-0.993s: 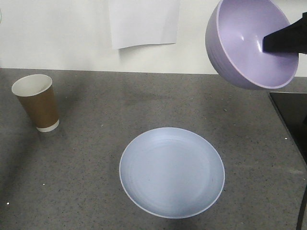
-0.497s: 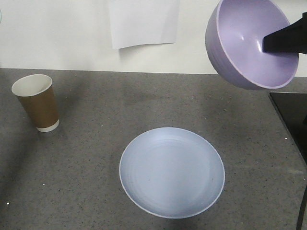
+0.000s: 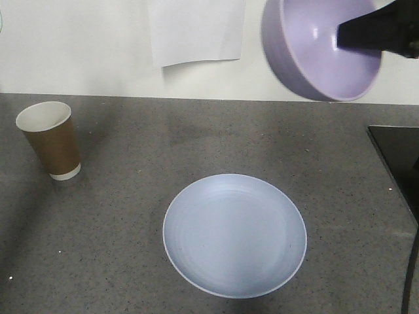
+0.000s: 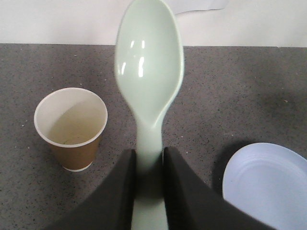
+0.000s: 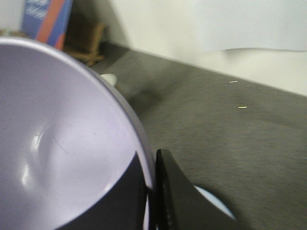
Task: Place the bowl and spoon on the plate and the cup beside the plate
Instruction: 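Lower the held bowl onto the plate with the right gripper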
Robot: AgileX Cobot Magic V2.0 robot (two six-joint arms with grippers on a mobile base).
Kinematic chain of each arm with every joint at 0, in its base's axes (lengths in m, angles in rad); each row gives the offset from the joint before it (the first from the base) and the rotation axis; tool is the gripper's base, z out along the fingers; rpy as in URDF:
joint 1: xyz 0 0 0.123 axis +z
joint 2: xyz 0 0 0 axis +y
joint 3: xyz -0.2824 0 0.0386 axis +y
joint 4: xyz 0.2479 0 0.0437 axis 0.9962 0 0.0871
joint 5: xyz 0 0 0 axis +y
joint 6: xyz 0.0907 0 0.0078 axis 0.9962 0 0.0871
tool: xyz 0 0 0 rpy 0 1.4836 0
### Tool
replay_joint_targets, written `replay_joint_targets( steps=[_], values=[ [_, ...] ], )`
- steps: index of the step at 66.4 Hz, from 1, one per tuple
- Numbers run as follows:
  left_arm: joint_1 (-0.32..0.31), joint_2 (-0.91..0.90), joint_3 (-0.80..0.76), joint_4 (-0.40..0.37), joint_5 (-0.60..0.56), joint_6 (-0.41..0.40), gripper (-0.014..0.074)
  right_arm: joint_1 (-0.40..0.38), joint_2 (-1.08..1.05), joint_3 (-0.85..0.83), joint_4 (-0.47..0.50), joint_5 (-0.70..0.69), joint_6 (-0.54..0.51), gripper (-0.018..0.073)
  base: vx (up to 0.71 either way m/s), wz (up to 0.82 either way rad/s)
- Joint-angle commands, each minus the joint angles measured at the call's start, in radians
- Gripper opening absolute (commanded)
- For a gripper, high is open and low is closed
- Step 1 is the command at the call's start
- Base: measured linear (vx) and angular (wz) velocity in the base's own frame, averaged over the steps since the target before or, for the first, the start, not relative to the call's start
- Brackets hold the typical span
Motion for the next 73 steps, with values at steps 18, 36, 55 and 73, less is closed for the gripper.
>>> replay_joint_targets(
  steps=[18, 36, 55, 73],
  values=[
    [-0.001, -0.024, -0.027, -0.037, -0.062, 0.000, -0.0008, 0.277, 0.278, -0.024, -0.273, 0.011, 0.018, -0.0006, 0.00, 0.00],
    [-0.001, -0.024, -0.027, -0.037, -0.062, 0.000, -0.0008, 0.320, 0.418, -0.024, -0.369, 0.085, 0.028, -0.0003, 0.00, 0.00],
    [-0.001, -0.024, -0.027, -0.037, -0.062, 0.000, -0.0008, 0.392, 0.470, -0.024, -0.476, 0.069, 0.032, 0.0018, 0.00, 0.00],
    [-0.001, -0.024, -0.027, -0.037, -0.062, 0.000, -0.0008, 0.415, 0.470, -0.024, -0.529, 0.031, 0.064, 0.0156, 0.00, 0.00]
  ],
)
